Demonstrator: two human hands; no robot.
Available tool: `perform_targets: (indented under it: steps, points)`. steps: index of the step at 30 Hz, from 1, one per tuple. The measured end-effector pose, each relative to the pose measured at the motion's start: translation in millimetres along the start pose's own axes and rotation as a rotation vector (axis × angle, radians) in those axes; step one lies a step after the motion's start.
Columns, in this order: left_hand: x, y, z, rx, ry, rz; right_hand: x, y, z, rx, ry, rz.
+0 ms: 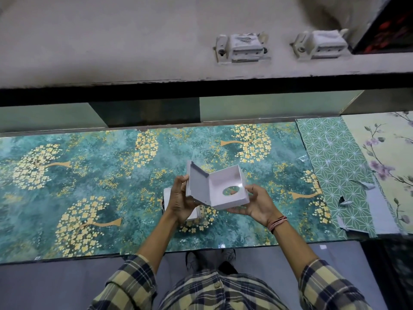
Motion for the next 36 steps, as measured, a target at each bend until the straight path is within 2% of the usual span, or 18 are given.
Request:
perform_targets:
  steps: [4, 9, 15, 25, 27, 30, 31, 33, 36]
  points:
    - [10, 2, -2, -0.013, -0.018, -0.041, -8, -20, -2, -0.151, -0.002, 0.084]
    - [20, 4, -3, -0.07, -0.031, -0.083, -15, -27, -3, -0.261, -0.052, 0.266]
    - [28, 0, -5, -0.143, -0.073, -0.136, -17, -31, -12, -0.328, -0.101, 0.41]
    - [30, 1, 2, -0.144, -0.102, -0.142, -17, -39, -14, -0.387, -0.102, 0.504]
    - [28, 1, 6, -0.155, -0.102, -0.138, -10, -40, -14, -0.444, -0.157, 0.595]
    - [22, -1, 5, -0.169, -0.068, -0.09, 17, -30, -11, -0.586, -0.403, 0.869]
    - [19, -1, 4, -0.168, -0.057, -0.056, 25, -19, -8, -0.586, -0.483, 0.922]
    - [11, 3, 1, -0.148, -0.04, 0.022, 32, 5, -11, -0.432, -0.541, 0.904]
    - [-4, 14, -6, -0.13, -0.032, 0.094, 20, 41, -26, -0.108, -0.324, 0.853]
Point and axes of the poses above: each hand's wrist, its own z-axis away from the middle knuckle, its own y-axis out of the palm, x = y × z, the point moved 7 cm from there along -z, towards the middle knuckle, and after that the axes turned 14 degrees about -z, right-handed, at the moved point
